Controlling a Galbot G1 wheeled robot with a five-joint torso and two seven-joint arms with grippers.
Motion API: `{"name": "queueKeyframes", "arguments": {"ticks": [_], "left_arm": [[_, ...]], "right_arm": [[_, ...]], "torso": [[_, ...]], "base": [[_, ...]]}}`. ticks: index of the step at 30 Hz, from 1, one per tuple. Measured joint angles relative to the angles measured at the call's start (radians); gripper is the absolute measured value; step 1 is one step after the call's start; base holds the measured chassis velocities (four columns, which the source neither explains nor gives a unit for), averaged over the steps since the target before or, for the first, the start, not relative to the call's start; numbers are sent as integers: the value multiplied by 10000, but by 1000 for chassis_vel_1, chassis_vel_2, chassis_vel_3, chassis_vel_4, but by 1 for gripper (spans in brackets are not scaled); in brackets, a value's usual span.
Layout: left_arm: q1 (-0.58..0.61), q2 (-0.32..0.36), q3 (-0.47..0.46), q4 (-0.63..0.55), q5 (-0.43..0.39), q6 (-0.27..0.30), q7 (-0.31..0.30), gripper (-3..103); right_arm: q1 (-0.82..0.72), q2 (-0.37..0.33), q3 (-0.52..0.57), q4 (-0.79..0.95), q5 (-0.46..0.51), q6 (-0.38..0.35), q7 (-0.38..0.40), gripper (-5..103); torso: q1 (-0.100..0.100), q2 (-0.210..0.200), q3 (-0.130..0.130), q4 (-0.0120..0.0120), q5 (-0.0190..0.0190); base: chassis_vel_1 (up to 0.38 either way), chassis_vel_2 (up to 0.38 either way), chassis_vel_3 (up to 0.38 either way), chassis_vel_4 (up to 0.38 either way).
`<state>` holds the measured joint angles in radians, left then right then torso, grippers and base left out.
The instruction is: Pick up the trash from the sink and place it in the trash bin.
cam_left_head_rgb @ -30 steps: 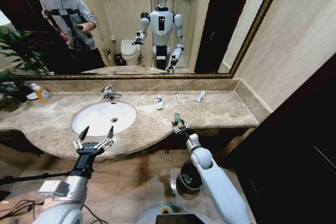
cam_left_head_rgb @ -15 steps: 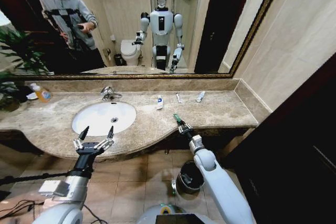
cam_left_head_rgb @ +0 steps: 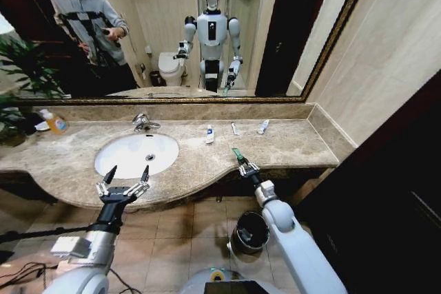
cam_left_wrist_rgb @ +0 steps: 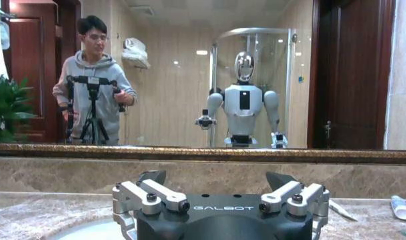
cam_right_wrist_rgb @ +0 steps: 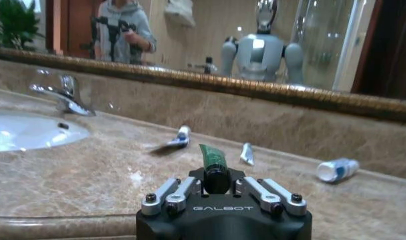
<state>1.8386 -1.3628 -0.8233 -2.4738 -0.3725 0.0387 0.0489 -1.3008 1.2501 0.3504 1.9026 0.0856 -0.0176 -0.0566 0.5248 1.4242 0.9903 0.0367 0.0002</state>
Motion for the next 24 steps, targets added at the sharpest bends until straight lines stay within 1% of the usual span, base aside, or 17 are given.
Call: {"name": "queueKeyframes", "arguments": {"ticks": [2,3,6,7,11,12,14,15,19,20,22,23,24], "left_arm": [[0,0,0,-1,0,0,0,100],[0,0,0,-1,0,0,0,100],[0,0,-1,0,0,0,0,100],[0,0,-1,0,0,0,0,100],[0,0,0,0,0,0,0,100],[0,0,0,0,0,0,0,100],[0,0,0,0,0,-1,0,100],[0,0,0,0,0,-1,0,100],[0,0,0,0,0,0,0,100],[0,0,0,0,0,0,0,100],[0,0,0,0,0,0,0,100],[0,0,0,0,0,0,0,100],[0,0,0,0,0,0,0,100]], "right_arm": [[-464,-93,268,234,131,416,-76,21],[-464,-93,268,234,131,416,-76,21],[-1411,-65,686,385,452,996,-142,21],[-1411,-65,686,385,452,996,-142,21],[-2521,192,994,51,513,1692,-290,21],[-2521,192,994,51,513,1692,-290,21],[-2683,425,1004,-774,285,2014,-332,21],[-2683,425,1004,-774,285,2014,-332,21],[-2374,726,868,-2507,-226,2407,-370,21],[-2374,726,868,-2507,-226,2407,-370,21],[-2241,810,795,-3410,-697,2731,-370,21],[-2241,810,795,-3410,-697,2731,-370,21],[-2177,853,773,-3809,-943,2910,-363,21]], "torso": [[0,0,0,1,-1],[0,0,0,1,-1],[0,0,0,1,-1],[0,0,0,1,-1],[0,1,-1,-1,-2],[0,1,-1,-1,-2],[0,1,-1,-2,0],[0,1,-1,-2,0],[3,0,0,1,0],[3,0,0,1,0],[3,0,0,0,-1],[3,0,0,0,-1],[3,1,1,0,-2]], "base": [[0,0,0,0],[0,0,0,0],[0,0,0,0],[0,0,0,0],[0,0,0,0],[0,0,0,0],[0,0,0,0],[0,0,0,0],[0,0,0,0],[0,0,0,0],[0,0,0,0],[0,0,0,0],[0,0,0,0]]}}
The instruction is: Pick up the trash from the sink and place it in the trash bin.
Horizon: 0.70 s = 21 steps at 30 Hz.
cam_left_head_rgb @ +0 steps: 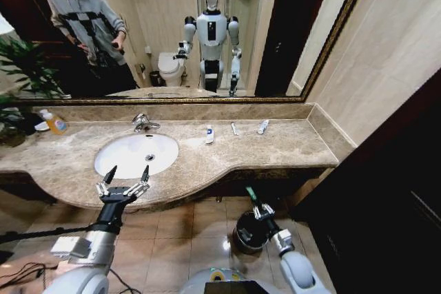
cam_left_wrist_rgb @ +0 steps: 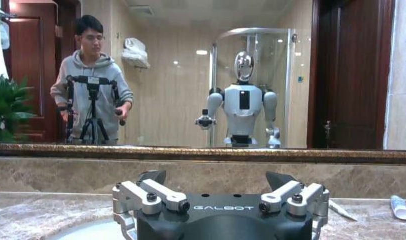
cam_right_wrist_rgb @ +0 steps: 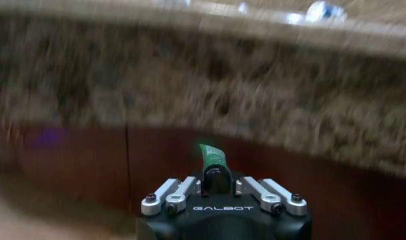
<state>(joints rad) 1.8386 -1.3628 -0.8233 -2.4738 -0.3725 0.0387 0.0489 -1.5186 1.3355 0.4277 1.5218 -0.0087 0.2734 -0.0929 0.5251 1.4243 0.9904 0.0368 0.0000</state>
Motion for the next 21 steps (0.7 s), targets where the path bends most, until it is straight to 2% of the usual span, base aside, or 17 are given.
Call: {"name": "queueKeyframes", "arguments": {"ticks": [2,7,10,18,21], "left_arm": [[0,0,0,0,0,0,0,100],[0,0,0,0,0,0,0,100],[0,0,0,0,0,0,0,100],[0,0,0,-1,0,0,0,100],[1,0,0,0,0,0,0,100]], "right_arm": [[195,144,-38,-961,-414,261,24,21],[455,249,-84,-1961,-585,193,41,21],[801,261,-177,-2782,-599,-215,-3,21],[1759,311,-241,-4525,-949,-660,-411,21],[2586,460,-255,-5822,-1238,-911,-506,21]], "torso": [[0,0,0,0,1],[0,0,0,0,1],[0,0,0,0,0],[0,0,1,0,1],[0,0,1,-1,2]], "base": [[0,0,0,0],[0,0,0,0],[0,0,0,0],[0,0,0,0],[0,0,0,0]]}}
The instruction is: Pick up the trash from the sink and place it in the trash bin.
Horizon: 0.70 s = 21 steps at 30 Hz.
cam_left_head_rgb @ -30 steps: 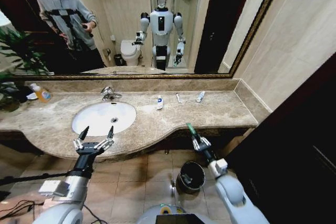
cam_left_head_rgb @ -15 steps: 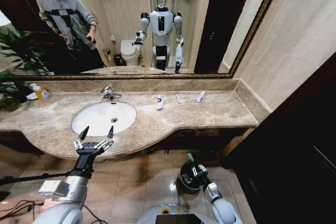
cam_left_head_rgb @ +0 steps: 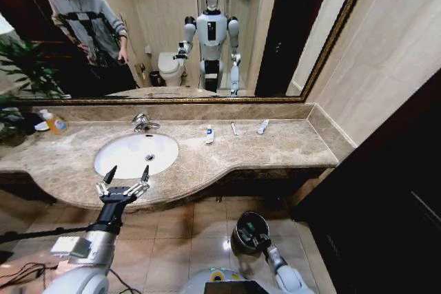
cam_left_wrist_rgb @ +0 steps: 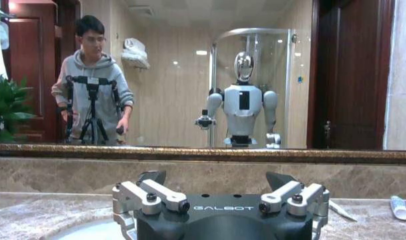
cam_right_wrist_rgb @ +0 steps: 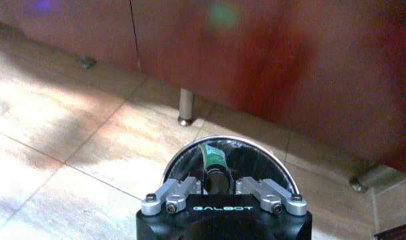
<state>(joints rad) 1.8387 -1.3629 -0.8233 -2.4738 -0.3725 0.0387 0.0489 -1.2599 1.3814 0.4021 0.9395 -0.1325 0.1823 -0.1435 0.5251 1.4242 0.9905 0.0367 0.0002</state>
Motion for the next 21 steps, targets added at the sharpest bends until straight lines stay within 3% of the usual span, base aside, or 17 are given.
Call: {"name": "queueKeyframes", "arguments": {"ticks": [9,12,14,21], "left_arm": [[-1,0,0,0,1,0,0,100],[0,1,0,0,0,0,0,100],[0,0,0,0,0,0,0,100],[0,0,0,0,0,0,0,100]], "right_arm": [[2010,414,-33,-3044,-290,27,-26,21],[2160,454,-30,-3352,-267,19,-32,21],[2715,555,-5,-4520,-253,-16,-107,21],[3101,654,25,-5172,-219,-351,-167,21]], "torso": [[1,0,0,2,-2],[1,-1,1,1,-1],[0,-1,0,1,-3],[1,0,0,1,-3]], "base": [[0,0,0,0],[0,0,0,0],[0,0,0,0],[0,0,0,0]]}}
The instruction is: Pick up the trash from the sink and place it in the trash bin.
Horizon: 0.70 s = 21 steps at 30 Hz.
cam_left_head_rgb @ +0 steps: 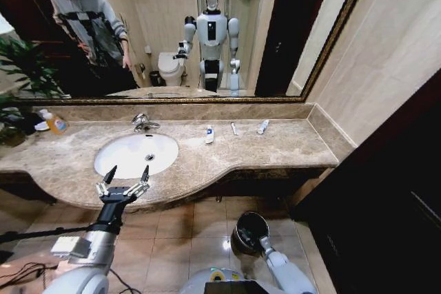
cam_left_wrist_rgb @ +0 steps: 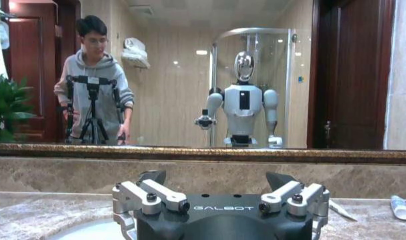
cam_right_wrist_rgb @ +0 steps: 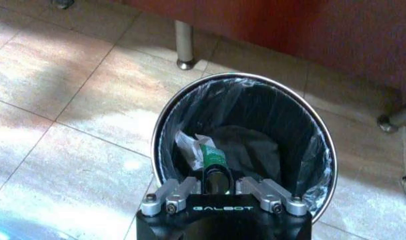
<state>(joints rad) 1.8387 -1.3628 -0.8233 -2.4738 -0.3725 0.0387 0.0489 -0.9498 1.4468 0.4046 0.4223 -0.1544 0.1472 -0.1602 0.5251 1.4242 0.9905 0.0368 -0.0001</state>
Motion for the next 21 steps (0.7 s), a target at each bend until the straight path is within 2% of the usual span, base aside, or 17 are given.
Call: {"name": "queueKeyframes", "arguments": {"ticks": [9,12,13,16,17,19,20,21], "left_arm": [[0,0,0,0,0,0,0,100],[0,0,0,0,0,0,0,100],[0,0,0,0,0,0,0,100],[0,0,0,0,1,0,0,100],[0,0,0,0,1,0,0,100],[0,0,0,0,0,0,0,100],[0,0,0,0,0,0,0,100],[0,0,0,0,0,0,0,100]], "right_arm": [[47,-38,-22,28,-2,-127,41,19],[25,-89,-27,70,-3,-127,38,35],[25,-89,-27,70,-3,-127,38,35],[10,-100,-25,122,-2,-133,38,46],[10,-100,-25,122,-2,-133,38,46],[-10,-100,-26,171,-1,-134,38,57],[-10,-100,-26,171,-1,-134,38,57],[-14,-98,-29,186,-1,-135,38,62]], "torso": [[0,0,0,0,1],[0,0,0,0,1],[0,0,0,0,1],[0,0,0,0,1],[0,0,0,0,1],[-1,0,0,0,1],[-1,0,0,0,1],[-1,0,0,0,1]], "base": [[0,0,0,0],[0,0,0,0],[0,0,0,0],[0,0,0,0],[0,0,0,0],[0,0,0,0],[0,0,0,0],[0,0,0,0]]}}
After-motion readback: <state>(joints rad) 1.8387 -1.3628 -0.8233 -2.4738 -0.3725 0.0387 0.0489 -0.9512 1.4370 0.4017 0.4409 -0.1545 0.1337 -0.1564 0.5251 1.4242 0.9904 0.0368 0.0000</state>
